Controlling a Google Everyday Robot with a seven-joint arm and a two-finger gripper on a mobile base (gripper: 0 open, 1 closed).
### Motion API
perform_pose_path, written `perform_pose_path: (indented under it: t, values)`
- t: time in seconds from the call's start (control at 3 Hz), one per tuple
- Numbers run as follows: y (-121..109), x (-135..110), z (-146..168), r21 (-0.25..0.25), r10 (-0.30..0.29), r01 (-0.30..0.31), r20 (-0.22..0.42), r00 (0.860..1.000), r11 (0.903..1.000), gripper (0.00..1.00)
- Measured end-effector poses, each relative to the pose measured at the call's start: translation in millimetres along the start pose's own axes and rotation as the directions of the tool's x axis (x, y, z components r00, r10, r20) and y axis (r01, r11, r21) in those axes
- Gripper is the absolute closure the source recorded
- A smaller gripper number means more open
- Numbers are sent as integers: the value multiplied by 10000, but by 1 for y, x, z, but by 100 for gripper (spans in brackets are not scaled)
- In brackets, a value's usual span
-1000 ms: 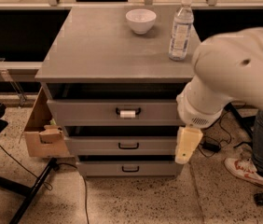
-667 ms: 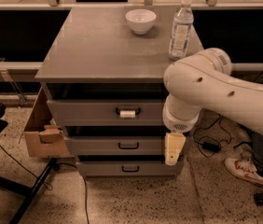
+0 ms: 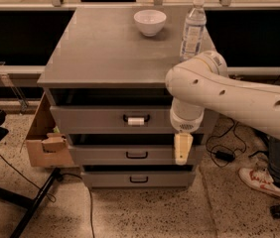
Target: Open top drawer
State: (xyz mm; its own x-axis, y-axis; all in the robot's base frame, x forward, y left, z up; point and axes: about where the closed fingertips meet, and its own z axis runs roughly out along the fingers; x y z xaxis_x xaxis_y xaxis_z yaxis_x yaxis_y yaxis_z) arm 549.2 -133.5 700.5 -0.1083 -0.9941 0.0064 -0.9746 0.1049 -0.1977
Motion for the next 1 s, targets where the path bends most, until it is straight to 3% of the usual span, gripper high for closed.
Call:
perform_pose_path:
  t: [0.33, 1.0]
  values:
    - [-25, 8, -5, 299, -28, 36, -292, 9996, 9995, 0]
    - [-54, -5, 0, 417, -141, 152, -256, 9996, 9990, 0]
